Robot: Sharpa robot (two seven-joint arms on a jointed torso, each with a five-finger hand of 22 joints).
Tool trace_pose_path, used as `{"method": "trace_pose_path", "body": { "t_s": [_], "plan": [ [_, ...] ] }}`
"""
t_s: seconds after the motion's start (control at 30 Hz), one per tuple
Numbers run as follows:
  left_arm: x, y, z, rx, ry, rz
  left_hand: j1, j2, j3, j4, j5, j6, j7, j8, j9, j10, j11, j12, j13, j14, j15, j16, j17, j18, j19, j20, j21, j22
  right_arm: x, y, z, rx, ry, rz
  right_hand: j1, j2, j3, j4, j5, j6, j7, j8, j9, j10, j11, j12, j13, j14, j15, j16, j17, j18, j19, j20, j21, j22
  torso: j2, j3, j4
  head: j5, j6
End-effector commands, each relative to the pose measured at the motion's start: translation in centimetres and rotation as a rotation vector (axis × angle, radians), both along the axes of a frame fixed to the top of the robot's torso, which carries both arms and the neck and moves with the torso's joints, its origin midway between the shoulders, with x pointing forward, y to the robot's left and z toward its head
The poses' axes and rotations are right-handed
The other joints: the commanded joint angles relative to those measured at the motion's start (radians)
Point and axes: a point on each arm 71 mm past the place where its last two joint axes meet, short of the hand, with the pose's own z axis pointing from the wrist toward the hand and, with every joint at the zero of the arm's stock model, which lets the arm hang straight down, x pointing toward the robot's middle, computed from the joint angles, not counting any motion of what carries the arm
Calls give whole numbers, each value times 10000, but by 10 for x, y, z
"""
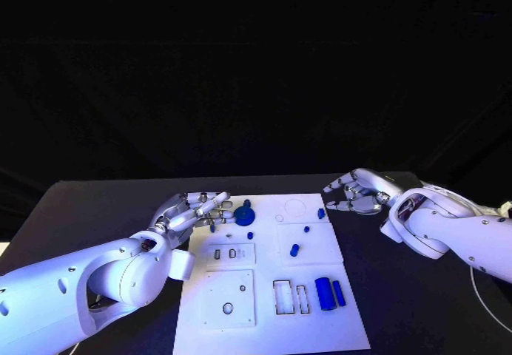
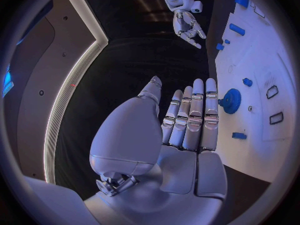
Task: Assemble the parts on the task board
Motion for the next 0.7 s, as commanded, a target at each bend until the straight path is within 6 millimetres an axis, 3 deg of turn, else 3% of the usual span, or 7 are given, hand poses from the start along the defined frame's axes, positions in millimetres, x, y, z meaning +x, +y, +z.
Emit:
{"method": "trace_pose_path", "body": {
  "t_s": [0.03, 0.07, 0.1, 0.13, 0.27, 0.33, 0.7],
  "plan": [
    [-1, -3, 1, -151, -101, -270, 19, 118, 2, -77, -63, -28, 59, -68, -14, -33, 49, -57, -7, 47, 52, -42, 9, 125, 55, 33, -61, -15, 1, -4, -8, 10, 272, 394, 17, -103, -14, -58, 27, -33, 15, -48, -14, -85, 18, -67, -28, 646, 65, 42, 585, -50, 40, 4, 52, 501, -8, 54, -21, -21, -17],
    [-1, -3, 0, -152, -97, -273, 19, 118, 2, -77, -63, -28, 59, -68, -14, -33, 49, -57, -7, 47, 52, -42, 9, 125, 55, 33, -61, -15, 2, -6, -11, -42, 337, 343, 18, -104, -17, -59, 25, -37, 16, -50, -15, -88, 19, -70, -30, 645, 65, 41, 584, -50, 40, 4, 52, 501, -5, 66, -21, -13, -10],
    [0, -3, 0, -154, -91, -279, 19, 118, 2, -77, -63, -28, 59, -68, -14, -33, 49, -57, -7, 47, 52, -42, 9, 125, 55, 33, -61, -15, 3, -8, -15, -111, 449, 286, 20, -111, -33, -65, 7, -66, 22, -58, -21, -105, 24, -99, -50, 643, 69, 37, 578, -46, 27, 7, 45, 484, -5, 43, -12, -8, -16],
    [0, -3, 0, -155, -87, -281, 19, 118, 2, -77, -63, -28, 59, -68, -14, -33, 49, -57, -7, 47, 52, -42, 9, 125, 55, 33, -61, -15, 3, -9, -19, -145, 524, 261, 25, -113, -42, -70, -6, -83, 26, -62, -24, -117, 27, -119, -64, 642, 72, 34, 574, -43, 18, 9, 39, 472, -5, 43, -11, -8, -14],
    [0, -4, -1, -157, -79, -286, 19, 118, 2, -77, -63, -28, 59, -68, -14, -33, 49, -57, -7, 47, 52, -42, 9, 125, 55, 33, -61, -15, 6, -8, -28, -261, 714, 199, 30, -113, -49, -75, -19, -101, 29, -65, -27, -136, 30, -151, -88, 638, 74, 26, 559, -39, 5, 11, 32, 455, 6, 57, -1, -7, 11],
    [0, -4, -1, -157, -75, -287, 19, 118, 2, -77, -63, -28, 59, -68, -14, -33, 49, -57, -7, 47, 52, -42, 9, 125, 55, 33, -61, -15, 7, -7, -31, -325, 750, 144, 43, -103, -52, -82, -36, -126, 34, -69, -30, -155, 35, -181, -109, 635, 78, 21, 551, -34, -11, 14, 22, 431, 12, 83, 2, 7, -9],
    [1, -5, -2, -156, -51, -299, 19, 118, 2, -77, -63, -28, 59, -68, -14, -33, 49, -57, -7, 47, 52, -42, 9, 125, 55, 33, -61, -15, 16, -2, -40, -584, 848, -146, 125, -67, -68, -143, -175, -168, 42, -53, -30, -154, 44, -173, -90, 632, 88, 15, 550, -31, -21, 25, 15, 422, 16, 90, 25, 43, -34]
  ]
}}
